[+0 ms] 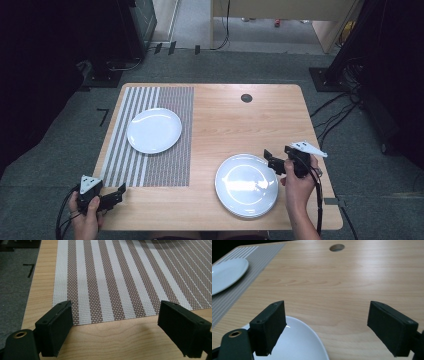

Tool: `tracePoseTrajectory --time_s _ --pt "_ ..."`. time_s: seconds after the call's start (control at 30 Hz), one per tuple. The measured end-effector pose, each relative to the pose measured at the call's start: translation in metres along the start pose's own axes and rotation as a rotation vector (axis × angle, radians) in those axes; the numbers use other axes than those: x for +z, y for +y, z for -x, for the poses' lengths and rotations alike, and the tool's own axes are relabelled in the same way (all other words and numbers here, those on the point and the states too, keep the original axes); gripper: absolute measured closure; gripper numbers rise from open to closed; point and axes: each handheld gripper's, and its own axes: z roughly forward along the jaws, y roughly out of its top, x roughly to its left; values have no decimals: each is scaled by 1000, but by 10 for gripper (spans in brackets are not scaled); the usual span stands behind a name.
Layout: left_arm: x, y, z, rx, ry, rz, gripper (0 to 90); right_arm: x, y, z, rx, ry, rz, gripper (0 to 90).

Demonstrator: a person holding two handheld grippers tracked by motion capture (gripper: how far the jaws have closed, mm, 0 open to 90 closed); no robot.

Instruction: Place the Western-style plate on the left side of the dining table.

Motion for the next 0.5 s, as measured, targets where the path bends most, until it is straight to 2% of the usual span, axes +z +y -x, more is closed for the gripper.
tracePoseTrajectory --time_s 0.17,0.37,0.47,0.5 --pt "3 -2 3 40 21 -3 128 -9 -11 19 18 -34 -5 152" --pt "3 -2 2 24 10 1 128 -21 -24 41 42 -69 -3 153" --pt "3 -2 3 31 17 -1 128 -25 -29 48 56 -78 -8 153" --pt "4 -2 5 46 33 -8 128 -28 -33 55 57 -91 -14 153"
